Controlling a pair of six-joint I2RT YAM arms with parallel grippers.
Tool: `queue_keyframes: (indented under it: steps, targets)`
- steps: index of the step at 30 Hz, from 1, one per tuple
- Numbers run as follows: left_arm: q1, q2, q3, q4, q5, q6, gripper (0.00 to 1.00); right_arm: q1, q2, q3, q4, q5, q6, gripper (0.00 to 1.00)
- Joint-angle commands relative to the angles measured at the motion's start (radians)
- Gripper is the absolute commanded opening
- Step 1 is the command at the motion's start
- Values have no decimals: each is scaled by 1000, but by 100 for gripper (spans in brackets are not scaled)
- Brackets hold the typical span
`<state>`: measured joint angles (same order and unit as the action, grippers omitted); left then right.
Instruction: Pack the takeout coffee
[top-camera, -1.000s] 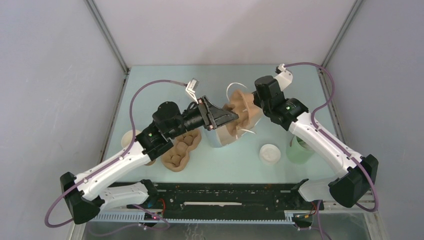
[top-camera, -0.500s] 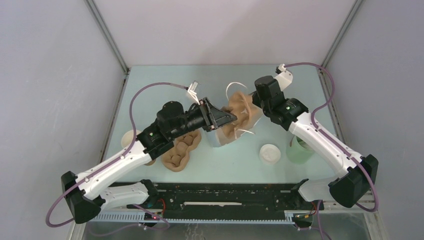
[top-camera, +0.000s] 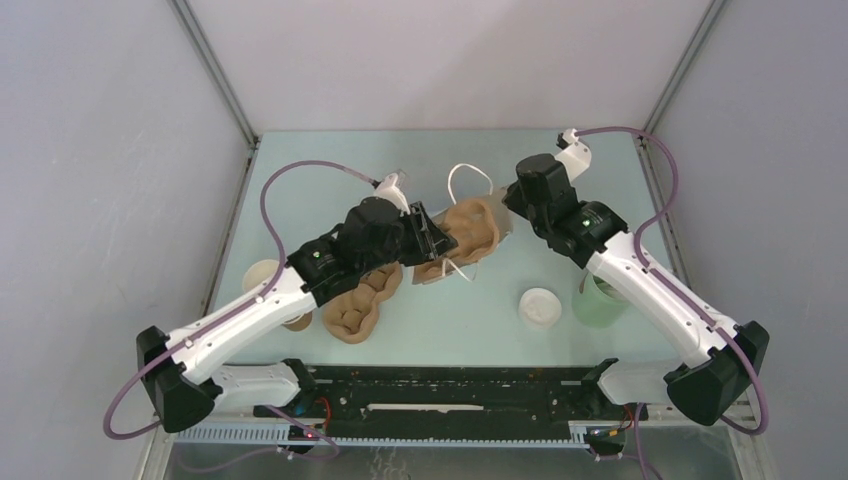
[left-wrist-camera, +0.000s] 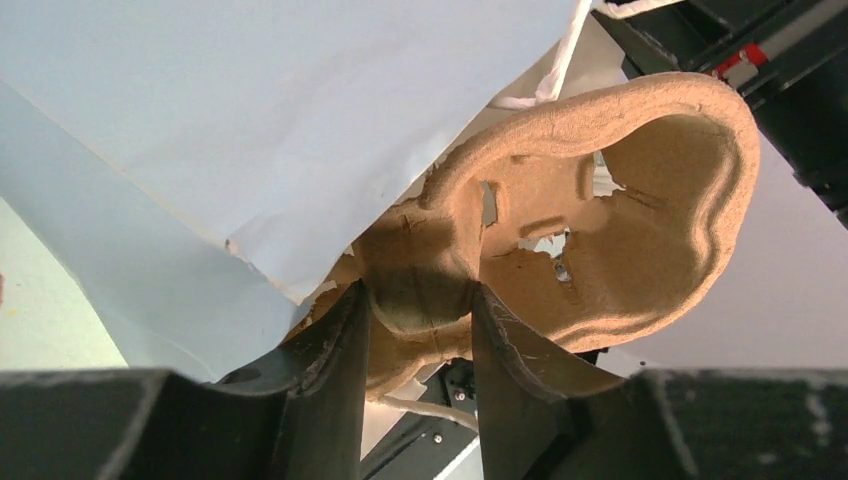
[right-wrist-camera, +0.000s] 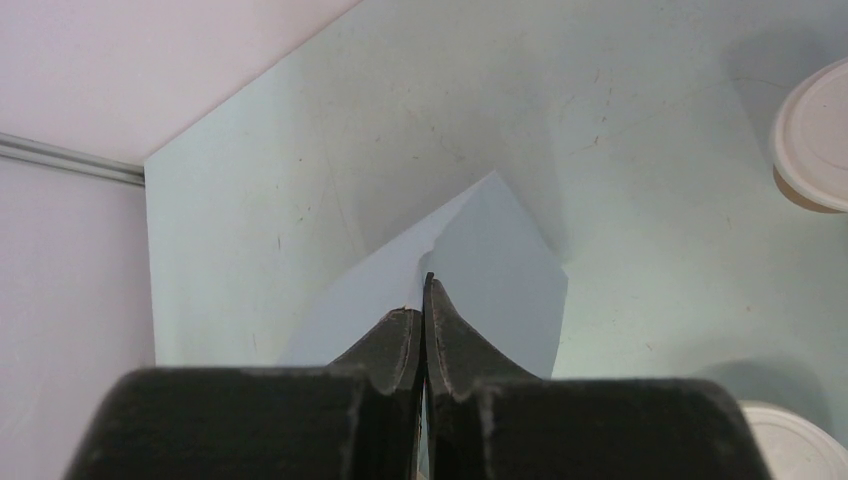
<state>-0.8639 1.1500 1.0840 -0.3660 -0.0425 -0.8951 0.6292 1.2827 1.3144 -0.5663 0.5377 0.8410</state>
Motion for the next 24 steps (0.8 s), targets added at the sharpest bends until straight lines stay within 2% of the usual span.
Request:
queue_keyframes:
  steps: [1, 6, 14, 24]
  targets:
    - [5, 33, 92, -151, -143, 45, 0, 11, -24, 0, -8, 39, 32, 6]
    - [-7, 60, 152, -209, -250, 64, 2, 21, -13, 0, -20, 34, 56, 6]
    - [-46, 160, 272, -339, -384, 139, 2, 32, -10, 0, -17, 17, 2, 7]
    - [-57, 259, 343, -402, -466, 167, 4, 41, 3, 0, -9, 29, -33, 8]
